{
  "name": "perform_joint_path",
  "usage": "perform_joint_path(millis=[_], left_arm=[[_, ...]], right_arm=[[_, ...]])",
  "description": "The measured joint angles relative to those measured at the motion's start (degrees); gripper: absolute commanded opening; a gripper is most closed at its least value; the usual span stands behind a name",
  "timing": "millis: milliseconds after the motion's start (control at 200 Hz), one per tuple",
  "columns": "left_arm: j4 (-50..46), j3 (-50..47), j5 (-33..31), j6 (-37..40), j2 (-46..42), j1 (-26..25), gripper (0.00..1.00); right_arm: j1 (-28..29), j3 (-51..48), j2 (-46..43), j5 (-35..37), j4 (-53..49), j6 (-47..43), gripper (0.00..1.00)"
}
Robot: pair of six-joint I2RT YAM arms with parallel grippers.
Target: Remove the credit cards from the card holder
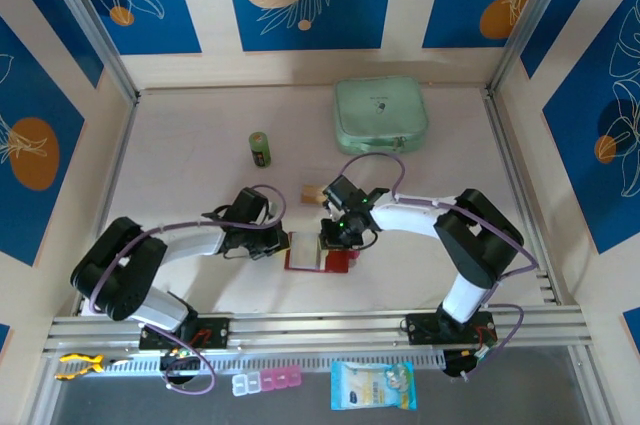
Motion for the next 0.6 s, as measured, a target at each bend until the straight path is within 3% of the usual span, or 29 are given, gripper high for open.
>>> perform_joint_path(millis=[600], left_arm=[[1.1, 0.0, 0.1, -1.5, 0.4, 0.0, 0.00]], right_arm=[[-0.1, 0.8, 1.0, 4.1, 1.7, -2.4, 0.08]])
